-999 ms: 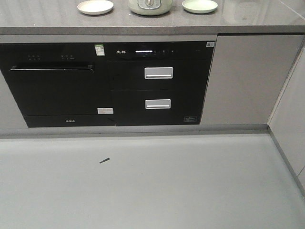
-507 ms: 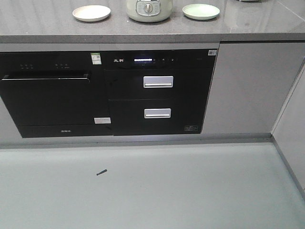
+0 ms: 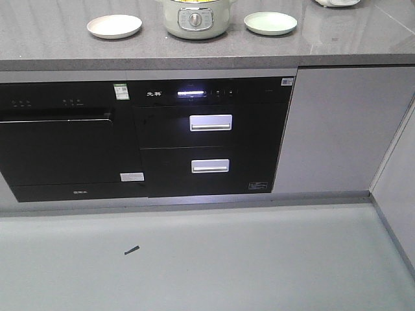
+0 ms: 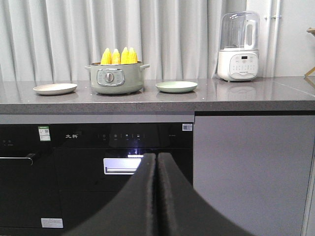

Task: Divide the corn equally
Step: 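Drive the base toward the counter with the corn pot and plates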

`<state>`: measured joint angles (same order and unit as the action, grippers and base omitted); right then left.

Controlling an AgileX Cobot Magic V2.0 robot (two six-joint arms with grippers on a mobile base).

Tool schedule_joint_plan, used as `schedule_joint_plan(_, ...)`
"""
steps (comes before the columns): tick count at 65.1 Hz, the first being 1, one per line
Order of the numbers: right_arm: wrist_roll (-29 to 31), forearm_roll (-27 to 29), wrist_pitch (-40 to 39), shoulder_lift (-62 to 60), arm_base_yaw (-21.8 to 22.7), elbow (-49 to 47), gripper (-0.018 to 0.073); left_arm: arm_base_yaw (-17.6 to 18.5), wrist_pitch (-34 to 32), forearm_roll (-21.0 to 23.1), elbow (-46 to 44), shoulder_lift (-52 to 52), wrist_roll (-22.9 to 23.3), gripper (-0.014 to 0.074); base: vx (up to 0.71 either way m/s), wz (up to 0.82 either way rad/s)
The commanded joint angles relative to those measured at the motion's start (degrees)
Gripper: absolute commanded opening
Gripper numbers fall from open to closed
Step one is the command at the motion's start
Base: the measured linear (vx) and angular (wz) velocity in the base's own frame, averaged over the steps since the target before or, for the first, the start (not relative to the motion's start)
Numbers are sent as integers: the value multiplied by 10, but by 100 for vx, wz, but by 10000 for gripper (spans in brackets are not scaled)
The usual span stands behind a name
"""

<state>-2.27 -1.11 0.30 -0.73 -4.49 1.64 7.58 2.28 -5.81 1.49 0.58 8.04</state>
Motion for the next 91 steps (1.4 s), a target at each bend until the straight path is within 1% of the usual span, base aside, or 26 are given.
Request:
schedule_joint_plan(1, 2, -5, -42, -1, 3, 4, -11, 0, -45, 6, 8, 10, 0, -6, 13, -3)
schedule_joint_plan(91, 2, -5, -42, -1, 3, 4, -11, 0, -45, 6, 8, 10, 0, -6, 14, -1)
